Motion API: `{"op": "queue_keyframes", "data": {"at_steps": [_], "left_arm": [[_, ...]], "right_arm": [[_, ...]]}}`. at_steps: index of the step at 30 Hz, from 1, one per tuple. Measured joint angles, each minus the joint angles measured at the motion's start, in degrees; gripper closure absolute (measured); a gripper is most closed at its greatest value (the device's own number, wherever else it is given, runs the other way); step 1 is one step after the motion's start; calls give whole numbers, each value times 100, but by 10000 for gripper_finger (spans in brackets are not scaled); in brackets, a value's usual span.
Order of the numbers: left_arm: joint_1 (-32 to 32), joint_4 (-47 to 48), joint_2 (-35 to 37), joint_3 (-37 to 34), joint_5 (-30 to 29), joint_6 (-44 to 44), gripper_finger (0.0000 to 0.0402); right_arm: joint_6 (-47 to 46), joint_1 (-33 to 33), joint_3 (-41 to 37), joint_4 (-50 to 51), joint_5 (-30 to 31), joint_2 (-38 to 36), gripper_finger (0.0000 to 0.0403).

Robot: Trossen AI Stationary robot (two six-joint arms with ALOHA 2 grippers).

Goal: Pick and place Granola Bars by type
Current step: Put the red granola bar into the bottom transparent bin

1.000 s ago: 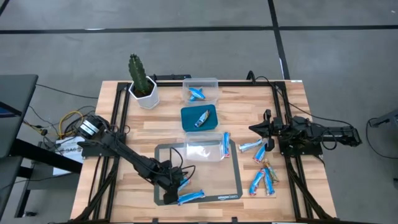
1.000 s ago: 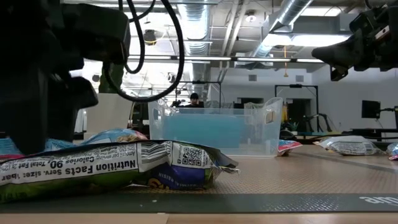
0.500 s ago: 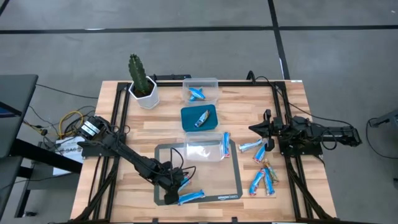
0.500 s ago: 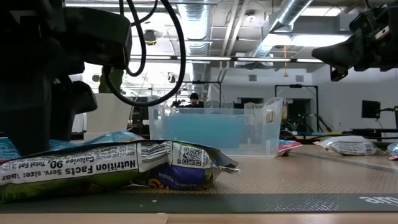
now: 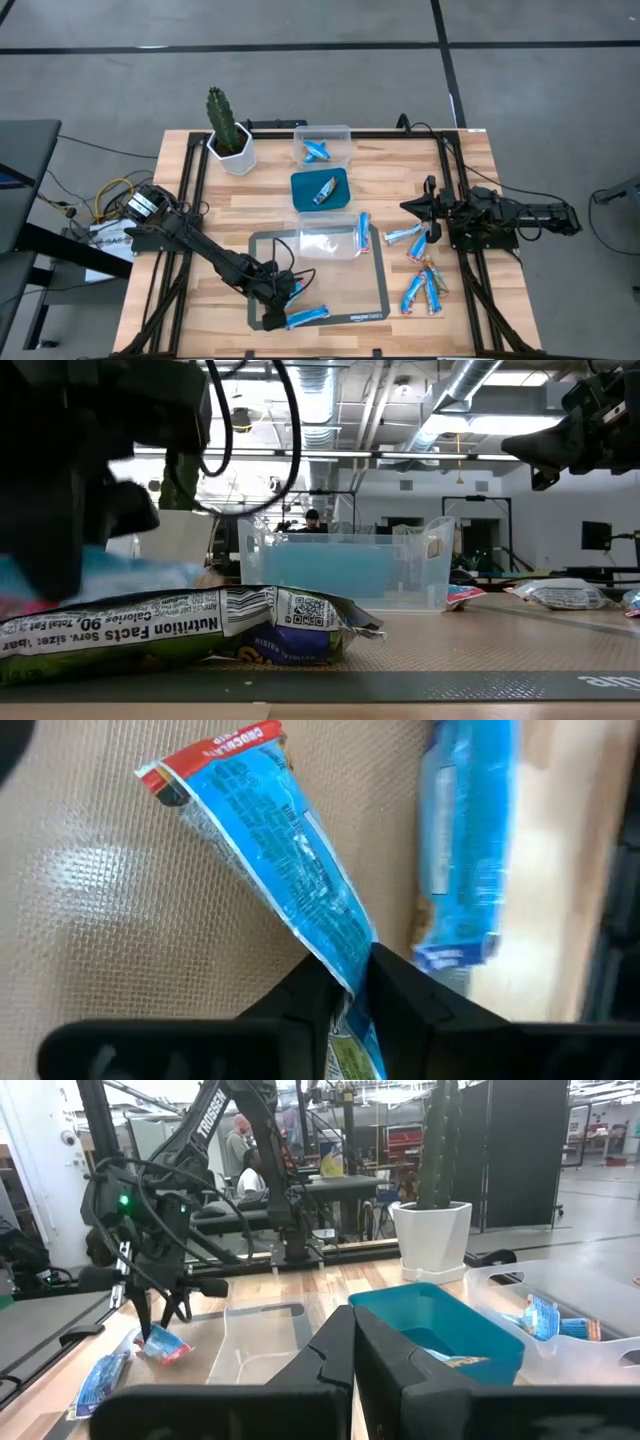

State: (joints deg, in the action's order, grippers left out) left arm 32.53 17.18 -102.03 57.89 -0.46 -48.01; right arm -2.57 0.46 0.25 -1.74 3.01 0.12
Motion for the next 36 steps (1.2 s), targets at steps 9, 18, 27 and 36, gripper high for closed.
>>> {"op": "queue_keyframes", "data": {"at_steps": [9,18,27,36], "left_arm": [[-40,338,948,0,-1096,316,350],[-376,352,1778,9,-2406,1253,350],[-959,221,1893,9,-2672,2306,350],[-1756,125,1861,9,-2646,3657,350]], "right_arm": [[0,-1,-1,0,0,0,403],[0,-1,0,0,0,0,403],[0,-1,0,0,-1,0,403],[0,0,0,0,-1,0,403]]}}
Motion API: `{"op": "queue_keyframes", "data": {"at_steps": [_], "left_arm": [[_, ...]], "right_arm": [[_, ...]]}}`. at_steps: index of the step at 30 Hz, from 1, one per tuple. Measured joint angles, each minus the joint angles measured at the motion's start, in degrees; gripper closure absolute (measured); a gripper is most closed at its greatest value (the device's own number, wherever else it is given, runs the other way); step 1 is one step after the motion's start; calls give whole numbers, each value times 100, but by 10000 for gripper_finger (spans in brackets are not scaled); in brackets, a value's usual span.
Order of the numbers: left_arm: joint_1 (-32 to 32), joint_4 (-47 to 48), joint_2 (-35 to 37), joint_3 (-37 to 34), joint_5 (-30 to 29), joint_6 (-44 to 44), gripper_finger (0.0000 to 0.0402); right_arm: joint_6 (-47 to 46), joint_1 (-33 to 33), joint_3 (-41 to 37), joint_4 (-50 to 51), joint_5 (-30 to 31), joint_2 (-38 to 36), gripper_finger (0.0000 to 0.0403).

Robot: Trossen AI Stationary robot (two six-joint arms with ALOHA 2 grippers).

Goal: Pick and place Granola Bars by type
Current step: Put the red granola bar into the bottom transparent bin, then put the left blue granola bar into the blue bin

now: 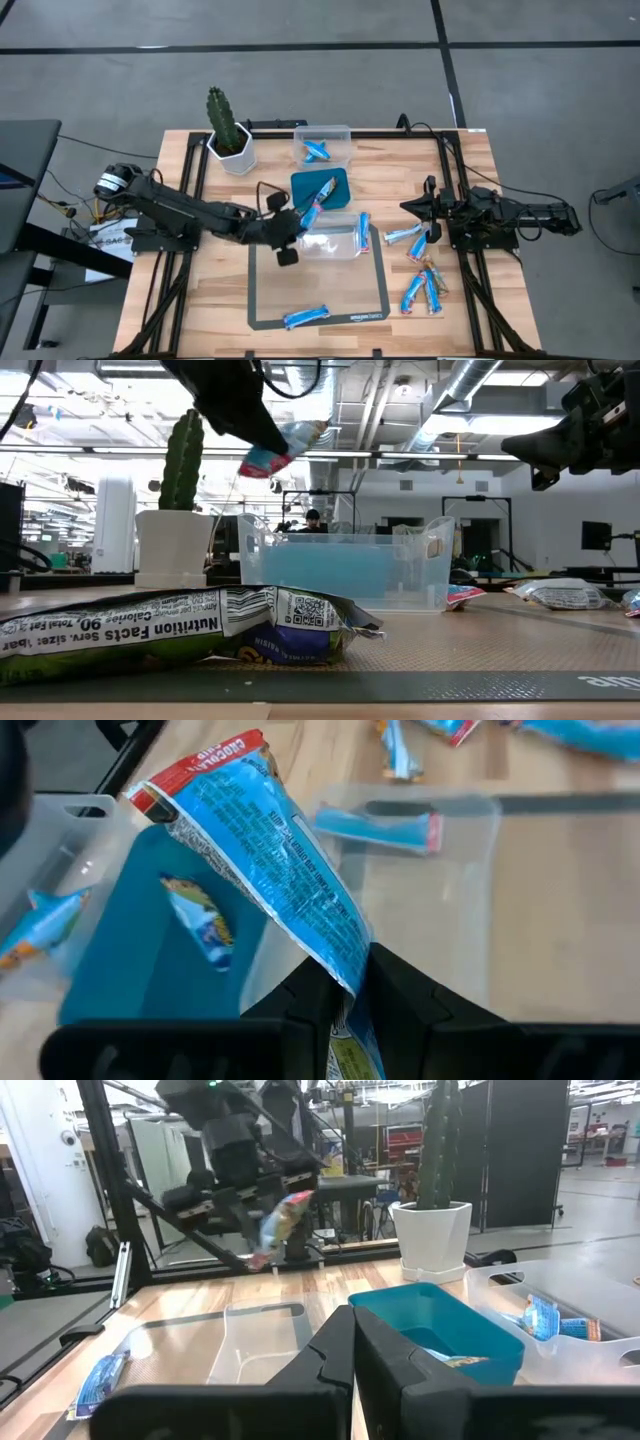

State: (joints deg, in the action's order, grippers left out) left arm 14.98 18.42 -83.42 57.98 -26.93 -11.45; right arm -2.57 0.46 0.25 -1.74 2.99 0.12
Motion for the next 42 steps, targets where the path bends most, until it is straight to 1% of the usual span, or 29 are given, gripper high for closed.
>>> {"op": "queue_keyframes", "data": {"at_steps": [4,9,12,14,18,24,28,31,37,42], "left_arm": [[-329,-2,-48,2,434,652,350],[-602,-36,-186,10,1167,1736,350],[-704,42,-298,-2,1227,2295,350],[-753,-142,-404,2,1231,2658,350],[-815,-303,-578,2,1273,3110,350],[-824,-338,-592,5,1265,3200,349],[-826,-341,-590,4,1252,3077,341],[-826,-342,-590,4,1251,3052,325],[-825,-337,-590,4,1247,2890,278],[-738,-337,-590,4,1226,2728,260]], "right_arm": [[0,0,0,0,0,0,403],[0,1,0,1,1,0,403],[0,1,0,2,-1,-1,403],[0,1,0,-3,-1,0,403],[0,1,0,4,-1,0,403],[0,-1,0,-5,-1,19,403],[0,1,0,0,-1,21,403],[0,0,0,0,1,22,403],[0,0,0,0,0,22,403],[0,1,0,0,-1,22,403]]}}
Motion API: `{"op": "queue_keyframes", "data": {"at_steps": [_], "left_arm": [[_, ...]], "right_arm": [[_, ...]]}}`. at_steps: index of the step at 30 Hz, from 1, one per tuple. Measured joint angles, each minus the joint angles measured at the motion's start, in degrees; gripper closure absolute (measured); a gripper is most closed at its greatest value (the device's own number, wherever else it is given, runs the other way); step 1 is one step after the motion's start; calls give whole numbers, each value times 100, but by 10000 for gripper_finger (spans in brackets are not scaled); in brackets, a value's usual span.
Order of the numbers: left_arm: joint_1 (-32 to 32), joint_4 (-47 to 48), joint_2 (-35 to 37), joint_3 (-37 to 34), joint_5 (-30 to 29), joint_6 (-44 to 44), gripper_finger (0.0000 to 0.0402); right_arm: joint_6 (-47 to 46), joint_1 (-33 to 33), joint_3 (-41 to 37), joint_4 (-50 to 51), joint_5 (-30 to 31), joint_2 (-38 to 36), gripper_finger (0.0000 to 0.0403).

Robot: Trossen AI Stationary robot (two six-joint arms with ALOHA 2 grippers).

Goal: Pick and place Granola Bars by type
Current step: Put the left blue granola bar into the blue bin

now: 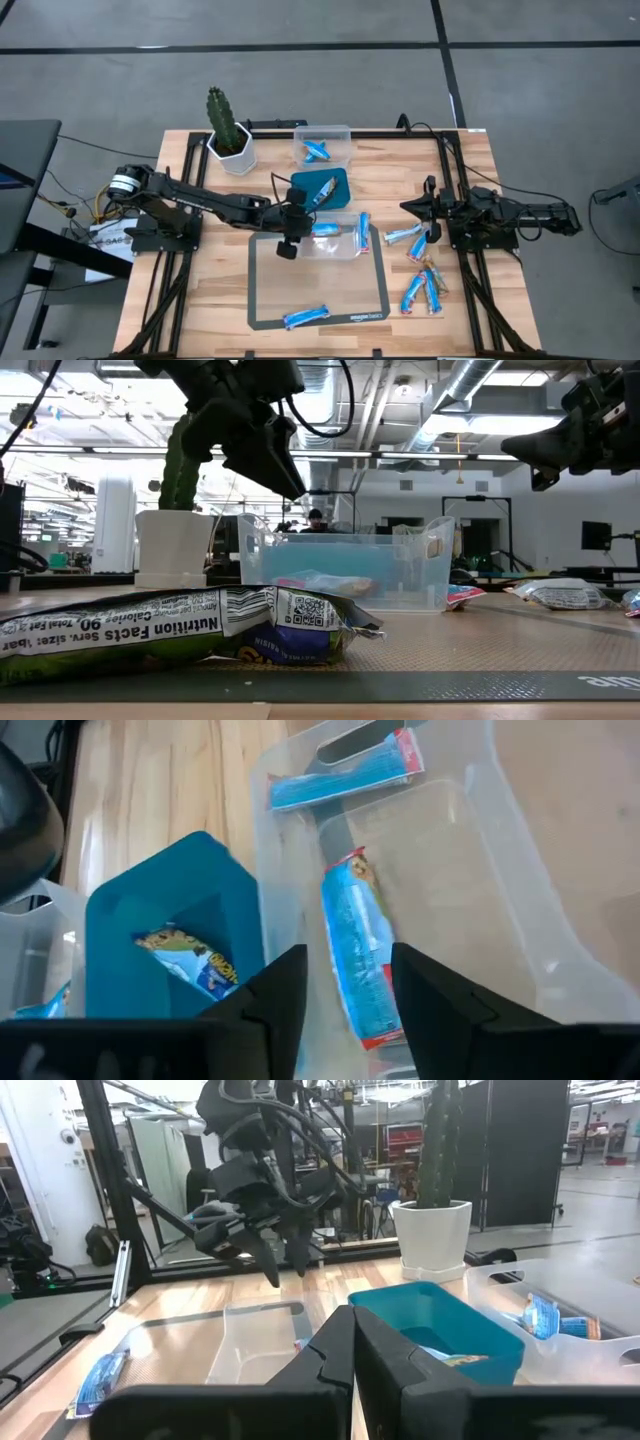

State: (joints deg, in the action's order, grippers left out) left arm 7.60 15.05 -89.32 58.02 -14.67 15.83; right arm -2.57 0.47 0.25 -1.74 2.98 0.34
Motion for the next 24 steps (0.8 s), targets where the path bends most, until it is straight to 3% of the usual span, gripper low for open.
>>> {"op": "queue_keyframes", "data": {"at_steps": [10,24], "left_arm": [[898,-17,60,0,51,-1170,264],[2127,103,55,0,1020,-4646,264]], "right_arm": [[0,0,0,0,2,0,403],[0,-2,0,0,0,0,403]]}}
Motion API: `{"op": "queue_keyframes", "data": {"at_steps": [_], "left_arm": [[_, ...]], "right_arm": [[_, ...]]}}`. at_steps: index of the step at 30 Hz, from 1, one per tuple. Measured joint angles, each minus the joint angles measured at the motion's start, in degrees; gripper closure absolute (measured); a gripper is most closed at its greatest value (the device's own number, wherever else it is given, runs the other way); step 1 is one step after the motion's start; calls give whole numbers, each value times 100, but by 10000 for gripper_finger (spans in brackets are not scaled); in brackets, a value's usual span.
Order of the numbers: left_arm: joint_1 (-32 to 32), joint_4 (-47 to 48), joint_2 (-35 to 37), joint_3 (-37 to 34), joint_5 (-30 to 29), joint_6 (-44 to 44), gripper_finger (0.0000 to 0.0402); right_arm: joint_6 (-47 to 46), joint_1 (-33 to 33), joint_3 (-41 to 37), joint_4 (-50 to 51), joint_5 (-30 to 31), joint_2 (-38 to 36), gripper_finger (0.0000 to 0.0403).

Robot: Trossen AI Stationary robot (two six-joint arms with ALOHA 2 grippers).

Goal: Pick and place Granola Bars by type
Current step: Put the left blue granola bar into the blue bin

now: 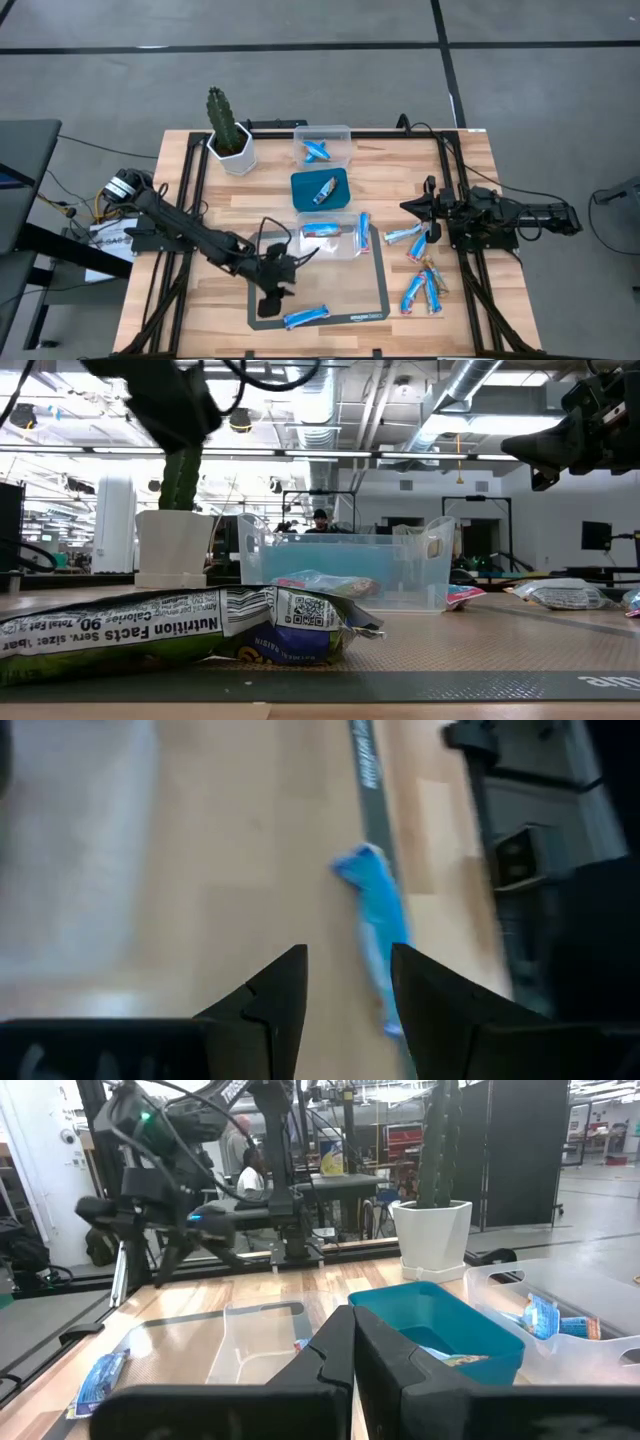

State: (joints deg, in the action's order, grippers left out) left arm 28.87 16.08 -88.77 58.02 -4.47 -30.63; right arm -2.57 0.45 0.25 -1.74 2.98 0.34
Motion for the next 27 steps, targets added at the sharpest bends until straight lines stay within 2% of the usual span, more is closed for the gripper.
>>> {"op": "queue_keyframes", "data": {"at_steps": [5,13,27], "left_arm": [[353,7,-44,-4,65,-991,264],[638,-82,-235,35,-225,-1652,264],[556,486,-1647,1191,-339,-897,264]], "right_arm": [[0,0,0,0,2,0,403],[0,2,0,0,2,0,403],[0,0,0,-1,1,-4,403]]}}
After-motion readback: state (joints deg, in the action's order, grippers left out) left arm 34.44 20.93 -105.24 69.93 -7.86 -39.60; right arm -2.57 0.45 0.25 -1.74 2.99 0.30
